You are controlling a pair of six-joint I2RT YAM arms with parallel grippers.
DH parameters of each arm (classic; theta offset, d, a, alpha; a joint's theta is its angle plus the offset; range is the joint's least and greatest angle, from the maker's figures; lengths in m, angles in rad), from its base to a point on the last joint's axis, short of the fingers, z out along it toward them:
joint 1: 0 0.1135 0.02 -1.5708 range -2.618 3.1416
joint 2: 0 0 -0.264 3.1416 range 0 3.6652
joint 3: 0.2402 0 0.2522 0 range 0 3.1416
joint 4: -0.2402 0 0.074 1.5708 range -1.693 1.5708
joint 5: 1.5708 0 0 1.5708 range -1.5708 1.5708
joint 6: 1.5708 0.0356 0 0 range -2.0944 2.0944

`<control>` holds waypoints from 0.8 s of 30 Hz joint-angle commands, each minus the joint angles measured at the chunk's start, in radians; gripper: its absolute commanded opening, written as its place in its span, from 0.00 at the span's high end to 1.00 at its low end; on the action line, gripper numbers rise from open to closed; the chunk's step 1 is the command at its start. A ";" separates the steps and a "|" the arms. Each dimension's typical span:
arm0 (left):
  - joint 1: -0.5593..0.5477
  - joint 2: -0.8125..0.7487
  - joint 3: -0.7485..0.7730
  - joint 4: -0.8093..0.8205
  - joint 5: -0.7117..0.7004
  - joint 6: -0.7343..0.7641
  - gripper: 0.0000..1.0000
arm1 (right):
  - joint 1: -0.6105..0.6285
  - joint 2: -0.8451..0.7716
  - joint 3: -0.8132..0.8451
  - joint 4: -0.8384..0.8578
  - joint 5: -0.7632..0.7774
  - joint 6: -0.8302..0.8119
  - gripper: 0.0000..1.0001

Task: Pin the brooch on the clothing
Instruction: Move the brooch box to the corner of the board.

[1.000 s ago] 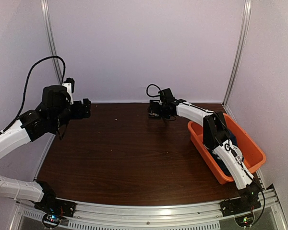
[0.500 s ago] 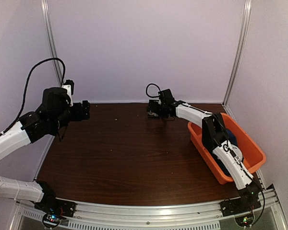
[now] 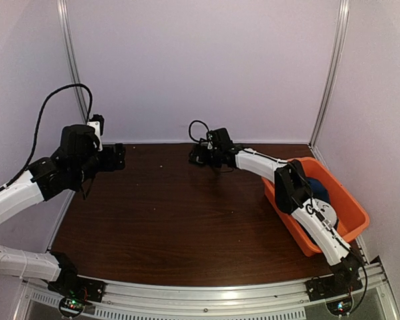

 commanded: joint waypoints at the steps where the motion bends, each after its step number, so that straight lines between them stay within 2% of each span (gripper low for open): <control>1: 0.004 0.004 -0.008 0.044 -0.015 0.003 0.02 | 0.011 0.040 -0.004 -0.062 -0.042 0.006 0.00; 8: 0.004 0.020 0.010 0.044 -0.010 0.003 0.02 | -0.025 -0.145 -0.227 -0.014 0.046 -0.006 0.00; 13: 0.004 0.006 0.001 0.041 -0.005 -0.003 0.02 | -0.066 -0.125 -0.186 -0.027 0.055 0.002 0.00; 17: 0.005 -0.001 -0.001 0.031 -0.010 -0.004 0.03 | -0.073 -0.043 -0.073 -0.026 0.047 0.025 0.00; 24: 0.005 0.000 0.001 0.025 -0.018 0.003 0.02 | -0.065 0.022 -0.015 0.087 -0.005 0.117 0.00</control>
